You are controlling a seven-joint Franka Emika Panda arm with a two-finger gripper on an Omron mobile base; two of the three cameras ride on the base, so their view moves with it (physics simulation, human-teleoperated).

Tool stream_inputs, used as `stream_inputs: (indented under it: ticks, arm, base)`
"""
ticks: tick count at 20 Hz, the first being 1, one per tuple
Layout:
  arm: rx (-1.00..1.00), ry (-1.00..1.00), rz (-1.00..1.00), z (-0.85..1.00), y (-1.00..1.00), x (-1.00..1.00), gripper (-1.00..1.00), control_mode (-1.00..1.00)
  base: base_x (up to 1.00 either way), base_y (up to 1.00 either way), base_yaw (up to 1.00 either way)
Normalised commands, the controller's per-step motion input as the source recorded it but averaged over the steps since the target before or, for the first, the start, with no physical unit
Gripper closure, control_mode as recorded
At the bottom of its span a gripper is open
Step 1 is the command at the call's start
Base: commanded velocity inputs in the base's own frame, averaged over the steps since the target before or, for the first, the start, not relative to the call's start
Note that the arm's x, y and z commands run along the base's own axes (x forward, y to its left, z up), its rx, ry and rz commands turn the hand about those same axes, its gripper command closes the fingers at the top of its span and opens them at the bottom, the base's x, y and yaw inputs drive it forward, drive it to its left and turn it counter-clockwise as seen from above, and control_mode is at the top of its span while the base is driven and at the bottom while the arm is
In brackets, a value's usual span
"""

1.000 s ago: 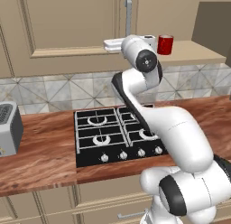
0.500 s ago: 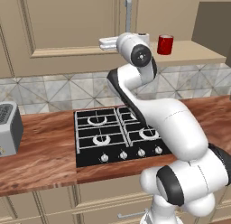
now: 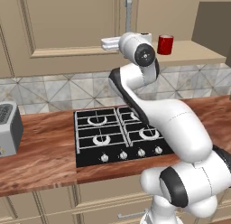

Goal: Open the cabinet directly in front. Then move the beer and the mug to the dining counter with the jar on it.

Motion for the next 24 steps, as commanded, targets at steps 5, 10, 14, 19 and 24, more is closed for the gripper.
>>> stream_inputs:
  ticks: [5, 10, 14, 19, 24]
  arm:
    - [0.00, 0.00, 0.00, 0.00, 0.00, -0.02, 1.00, -1.00]
    - [0.00, 0.00, -0.05, 0.01, 0.37, -0.34, 1.00, -1.00]
    - [0.00, 0.00, -0.12, 0.11, 0.73, -0.63, 1.00, -1.00]
    - [0.00, 0.00, -0.13, 0.12, 0.81, -0.75, 1.00, -1.00]
    - [0.00, 0.00, -0.13, 0.08, 0.81, -0.81, 1.00, -1.00]
  base:
    - [0.00, 0.00, 0.00]
    - [0.00, 0.00, 0.00]
    - [0.00, 0.00, 0.00]
    - [0.00, 0.00, 0.00]
    - [0.00, 0.00, 0.00]
